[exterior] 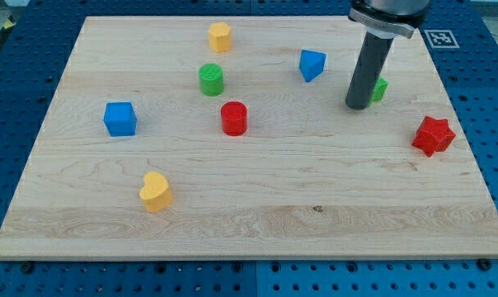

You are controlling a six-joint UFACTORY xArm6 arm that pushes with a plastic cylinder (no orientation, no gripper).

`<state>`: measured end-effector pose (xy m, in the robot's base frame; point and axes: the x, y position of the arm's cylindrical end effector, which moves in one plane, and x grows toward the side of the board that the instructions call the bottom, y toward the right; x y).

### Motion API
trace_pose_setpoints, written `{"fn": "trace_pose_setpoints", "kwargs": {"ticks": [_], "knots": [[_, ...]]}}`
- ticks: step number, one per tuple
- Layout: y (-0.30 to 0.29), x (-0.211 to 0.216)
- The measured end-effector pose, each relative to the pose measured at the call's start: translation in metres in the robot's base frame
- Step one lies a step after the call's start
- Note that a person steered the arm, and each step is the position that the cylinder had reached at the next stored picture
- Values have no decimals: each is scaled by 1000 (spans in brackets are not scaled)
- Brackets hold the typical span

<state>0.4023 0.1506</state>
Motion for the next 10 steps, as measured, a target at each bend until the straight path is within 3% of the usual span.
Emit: {"fn": "trace_pose_setpoints", "kwargs": {"ticks": [2,3,6,9,10], "knots": [[16,-16],[59,-16],[11,-35],[25,-67],[75,-67]]}}
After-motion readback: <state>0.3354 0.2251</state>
